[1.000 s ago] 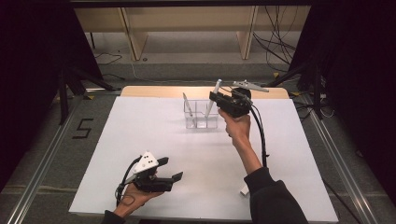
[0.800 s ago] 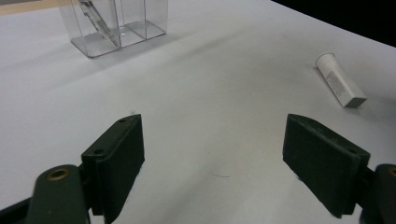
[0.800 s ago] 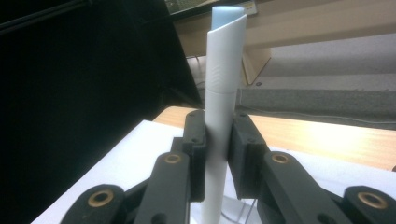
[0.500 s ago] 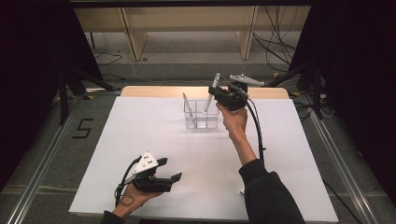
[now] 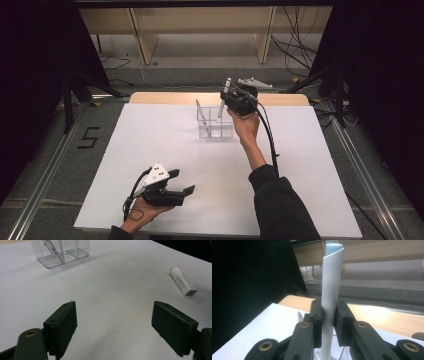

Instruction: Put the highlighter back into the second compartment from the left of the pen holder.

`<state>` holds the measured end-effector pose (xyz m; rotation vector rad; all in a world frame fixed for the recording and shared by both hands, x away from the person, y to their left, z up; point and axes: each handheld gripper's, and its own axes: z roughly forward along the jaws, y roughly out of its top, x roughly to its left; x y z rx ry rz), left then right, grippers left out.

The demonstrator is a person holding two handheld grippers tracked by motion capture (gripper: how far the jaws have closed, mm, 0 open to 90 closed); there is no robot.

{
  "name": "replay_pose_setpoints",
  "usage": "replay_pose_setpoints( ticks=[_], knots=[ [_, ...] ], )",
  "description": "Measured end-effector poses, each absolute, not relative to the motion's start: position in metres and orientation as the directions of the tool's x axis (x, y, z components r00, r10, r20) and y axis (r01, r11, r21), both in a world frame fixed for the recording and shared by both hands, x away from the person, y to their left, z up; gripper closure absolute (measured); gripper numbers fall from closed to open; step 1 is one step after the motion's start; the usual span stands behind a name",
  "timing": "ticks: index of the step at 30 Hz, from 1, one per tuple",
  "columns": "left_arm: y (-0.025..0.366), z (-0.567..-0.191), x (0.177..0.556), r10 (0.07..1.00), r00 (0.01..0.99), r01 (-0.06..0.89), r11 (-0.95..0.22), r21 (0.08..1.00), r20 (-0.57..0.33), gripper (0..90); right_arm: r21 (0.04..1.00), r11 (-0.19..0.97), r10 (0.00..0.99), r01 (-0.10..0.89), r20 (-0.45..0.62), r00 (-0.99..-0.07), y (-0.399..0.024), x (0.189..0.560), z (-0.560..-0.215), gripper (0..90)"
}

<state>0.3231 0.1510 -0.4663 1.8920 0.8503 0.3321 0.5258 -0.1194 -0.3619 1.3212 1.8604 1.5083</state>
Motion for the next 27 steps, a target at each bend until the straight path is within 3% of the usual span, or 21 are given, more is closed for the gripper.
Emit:
replay_pose_setpoints(
  ticks=[27],
  knots=[
    [0.148,-0.468,0.322,0.677,0.726,0.407,-0.280,0.869,-0.122,19.9,0.889,0.014,0.866,0.458,0.218,-0.450,-0.102,0.542,-0.381,78.4]
  ],
)
